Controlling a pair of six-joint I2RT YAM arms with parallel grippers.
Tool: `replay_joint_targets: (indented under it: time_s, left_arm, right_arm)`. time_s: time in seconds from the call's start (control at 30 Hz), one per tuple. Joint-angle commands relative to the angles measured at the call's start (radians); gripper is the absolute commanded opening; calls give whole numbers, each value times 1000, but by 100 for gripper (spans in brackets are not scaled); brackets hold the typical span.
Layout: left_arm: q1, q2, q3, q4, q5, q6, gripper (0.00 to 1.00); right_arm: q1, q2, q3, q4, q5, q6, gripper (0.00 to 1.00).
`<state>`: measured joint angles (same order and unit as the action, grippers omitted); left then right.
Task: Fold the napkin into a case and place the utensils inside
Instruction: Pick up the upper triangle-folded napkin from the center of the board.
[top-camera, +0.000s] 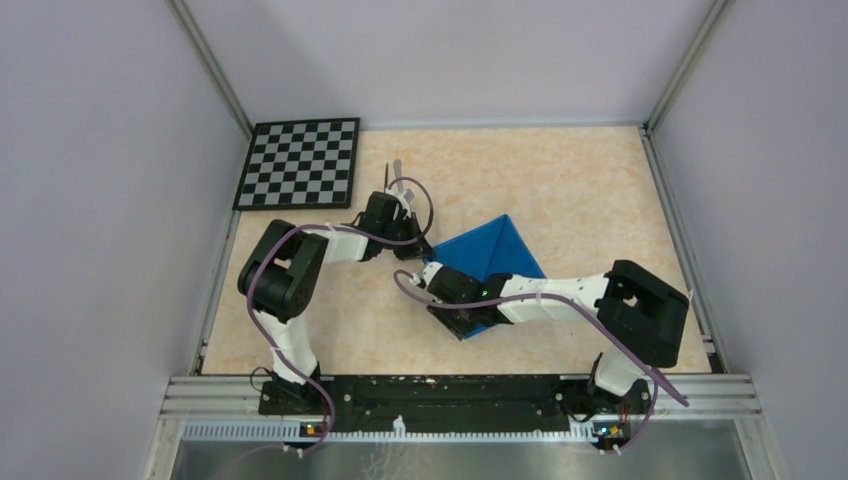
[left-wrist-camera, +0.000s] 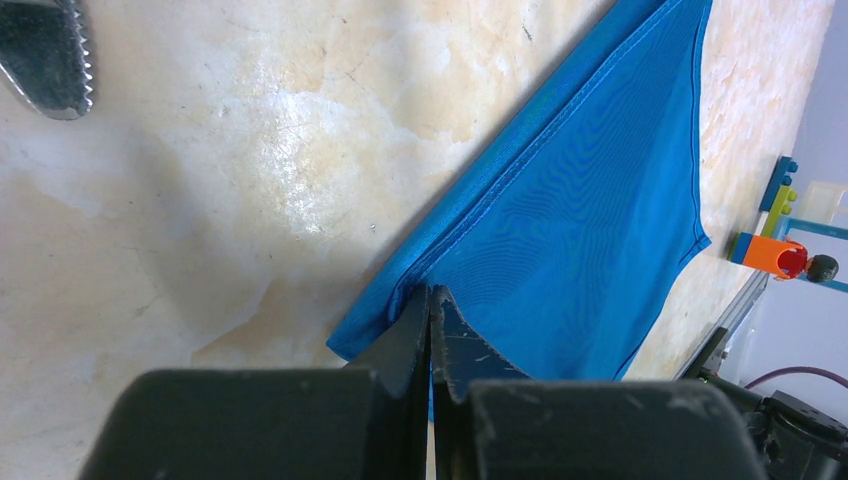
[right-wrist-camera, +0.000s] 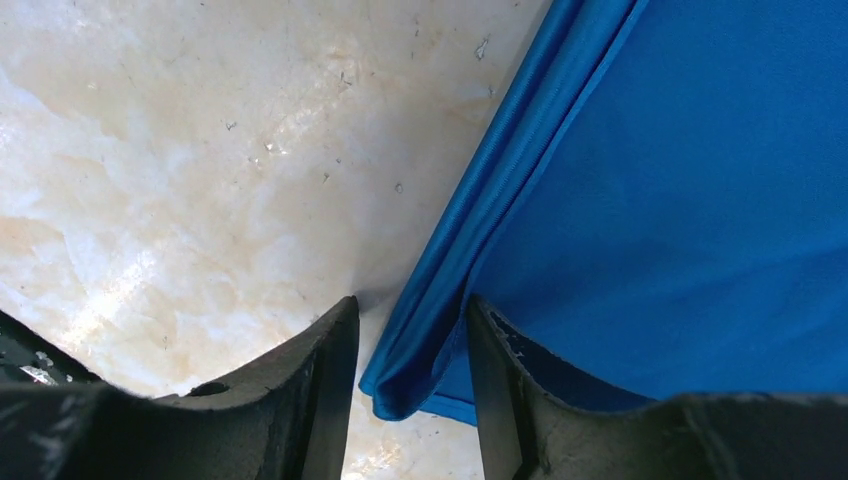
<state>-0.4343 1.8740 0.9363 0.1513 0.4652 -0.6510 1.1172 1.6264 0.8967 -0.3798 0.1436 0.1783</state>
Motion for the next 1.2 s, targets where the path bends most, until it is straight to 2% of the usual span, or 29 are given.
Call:
replay_joint_targets:
  time_s: [0.0,0.1,0.3,0.33,0.47,0.5,0.63,0.77,0.83,1.0,1.07,1.17]
  left_arm:
    - [1,54,-31,-106,-94,64,0]
    - [1,56,-33,-110,-99,69,0]
    - [2,54,-25,-126,-103,87,0]
    - [2,53,-19,-132,-102,93,0]
    - [7,34,16,-179,-87,108,1]
    - [11,22,25,-189,-72,107,7]
    - [23,-91,40,-210,-41,79,40]
    - [26,-221,34,-278,-65,23,58]
    - [34,-290,-28,-291,-83,-57,67]
    - [58,-439,-184,-292,-65,-240,73]
    - [47,-503,-268,-226,-39,-362,73]
    - [33,-511,-381,-64,18,-519,72]
  right_arm:
    - [13,44,-19,21,40,19,43]
    - [13,53,-39,40,67,32,37]
    - [37,53,-40,46,249,33,2]
    - [40,39,-46,64,253,31,0]
    - [41,-10,-48,107,222,53,0]
    - [41,-23,-53,115,220,62,0]
    - [35,-91,-98,176,181,87,0]
    - [25,-149,-143,231,150,124,0]
    - [18,-174,-162,253,138,139,0]
    - [10,-202,-181,285,113,150,0]
    - [7,-211,-186,292,108,152,0]
    - [3,-222,-194,306,90,154,0]
